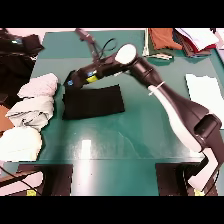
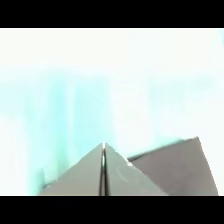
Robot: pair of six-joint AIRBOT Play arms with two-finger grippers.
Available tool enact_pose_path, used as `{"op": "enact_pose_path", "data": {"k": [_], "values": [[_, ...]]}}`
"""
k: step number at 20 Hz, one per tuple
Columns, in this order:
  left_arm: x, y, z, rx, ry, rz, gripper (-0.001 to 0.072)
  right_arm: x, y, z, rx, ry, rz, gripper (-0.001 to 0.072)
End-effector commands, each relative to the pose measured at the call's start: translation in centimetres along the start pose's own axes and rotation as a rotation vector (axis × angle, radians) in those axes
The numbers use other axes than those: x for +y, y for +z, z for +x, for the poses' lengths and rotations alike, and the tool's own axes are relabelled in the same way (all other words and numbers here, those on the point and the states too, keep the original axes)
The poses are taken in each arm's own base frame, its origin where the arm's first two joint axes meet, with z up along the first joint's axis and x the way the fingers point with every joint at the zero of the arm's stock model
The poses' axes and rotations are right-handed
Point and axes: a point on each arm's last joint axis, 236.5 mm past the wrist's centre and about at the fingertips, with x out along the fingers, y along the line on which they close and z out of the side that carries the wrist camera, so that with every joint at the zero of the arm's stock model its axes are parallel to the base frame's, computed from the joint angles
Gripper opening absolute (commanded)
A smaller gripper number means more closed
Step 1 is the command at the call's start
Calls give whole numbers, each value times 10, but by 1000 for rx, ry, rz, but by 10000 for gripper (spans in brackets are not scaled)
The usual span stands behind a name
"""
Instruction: Fold the shirts.
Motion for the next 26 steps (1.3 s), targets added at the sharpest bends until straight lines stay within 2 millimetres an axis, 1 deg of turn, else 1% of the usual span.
{"op": "enact_pose_path", "data": {"k": [1, 2, 4, 7, 8, 9, 10, 11, 12, 13, 15, 18, 20, 22, 23, 24, 25, 26], "values": [[11, 3, -29, -15, 39, 12, 22, -21, -16, 11, 11, -47, 27, 380], [5, -1, -26, 0, 31, 26, 22, -44, -24, -5, 31, -110, 36, 380], [-14, -4, -21, 10, 2, 68, 23, -96, -47, -50, 70, -239, 91, 380], [-46, -9, -15, 14, -55, 123, 23, -175, -95, -127, 85, -399, 293, 381], [-55, -11, -13, 14, -72, 136, 23, -198, -111, -147, 79, -430, 366, 414], [-63, -11, -12, 10, -86, 145, 23, -219, -129, -165, 82, -455, 439, 555], [-72, -11, -12, 4, -101, 156, 23, -235, -147, -174, 86, -457, 514, 598], [-78, -12, -11, 0, -112, 163, 23, -246, -159, -178, 79, -443, 583, 598], [-85, -11, -10, -8, -125, 170, 23, -252, -167, -176, 72, -413, 646, 598], [-91, -10, -10, -19, -136, 175, 23, -257, -173, -170, 70, -379, 699, 598], [-99, -6, -10, -39, -152, 178, 23, -261, -178, -151, 77, -317, 757, 594], [-99, -7, -10, -35, -154, 176, 23, -254, -174, -106, 129, -241, 747, 594], [-99, -10, -10, -25, -155, 176, 23, -241, -166, -69, 148, -174, 727, 590], [-100, -11, -10, -19, -157, 174, 23, -230, -158, -40, 166, -135, 690, 406], [-104, -11, -11, -18, -176, 160, 22, -225, -154, -28, 176, -126, 649, 295], [-109, -13, -11, -16, -201, 143, 22, -222, -148, -23, 177, -129, 605, 103], [-115, -16, -10, -8, -228, 122, 22, -221, -140, -23, 174, -140, 565, 18], [-120, -21, -7, 2, -247, 109, 21, -222, -130, -29, 167, -160, 522, 18]]}}
